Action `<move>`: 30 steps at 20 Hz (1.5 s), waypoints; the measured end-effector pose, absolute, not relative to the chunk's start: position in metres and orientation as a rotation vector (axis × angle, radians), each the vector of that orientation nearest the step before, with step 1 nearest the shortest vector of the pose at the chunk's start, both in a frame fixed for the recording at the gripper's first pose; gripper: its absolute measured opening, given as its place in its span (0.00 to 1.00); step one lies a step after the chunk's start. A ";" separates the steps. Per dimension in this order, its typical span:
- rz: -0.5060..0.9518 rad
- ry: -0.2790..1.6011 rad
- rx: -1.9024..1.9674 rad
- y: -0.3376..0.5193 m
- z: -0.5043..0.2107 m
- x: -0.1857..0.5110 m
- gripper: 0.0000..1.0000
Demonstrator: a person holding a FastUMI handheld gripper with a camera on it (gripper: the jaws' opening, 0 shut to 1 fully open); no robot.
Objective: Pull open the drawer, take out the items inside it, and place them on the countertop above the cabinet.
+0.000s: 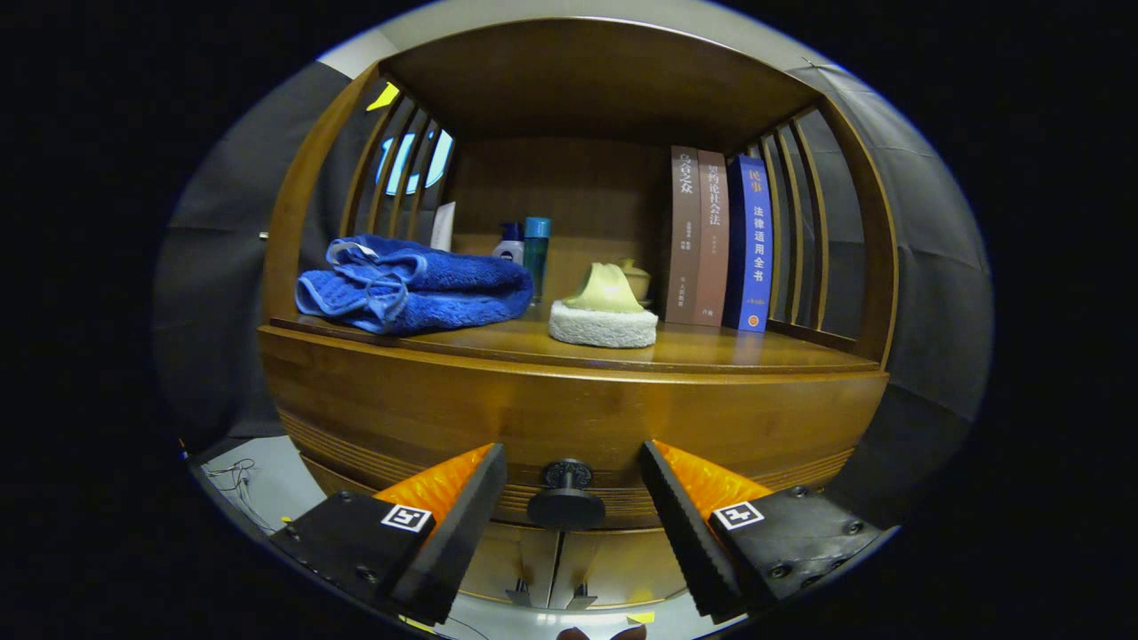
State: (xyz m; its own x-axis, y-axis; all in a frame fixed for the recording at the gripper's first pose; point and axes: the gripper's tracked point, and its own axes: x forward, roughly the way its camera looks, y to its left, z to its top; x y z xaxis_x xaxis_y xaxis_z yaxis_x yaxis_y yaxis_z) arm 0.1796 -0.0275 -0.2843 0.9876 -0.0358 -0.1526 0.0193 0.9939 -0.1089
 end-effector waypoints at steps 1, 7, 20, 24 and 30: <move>-0.020 0.139 -0.111 -0.025 -0.275 0.175 0.99; 0.019 0.091 -0.115 -0.009 -0.218 0.129 0.99; 0.035 0.031 -0.047 0.004 -0.092 0.033 0.99; -0.002 0.023 -0.043 -0.012 -0.072 0.004 0.99; -0.047 -0.003 -0.076 -0.029 -0.051 -0.011 0.99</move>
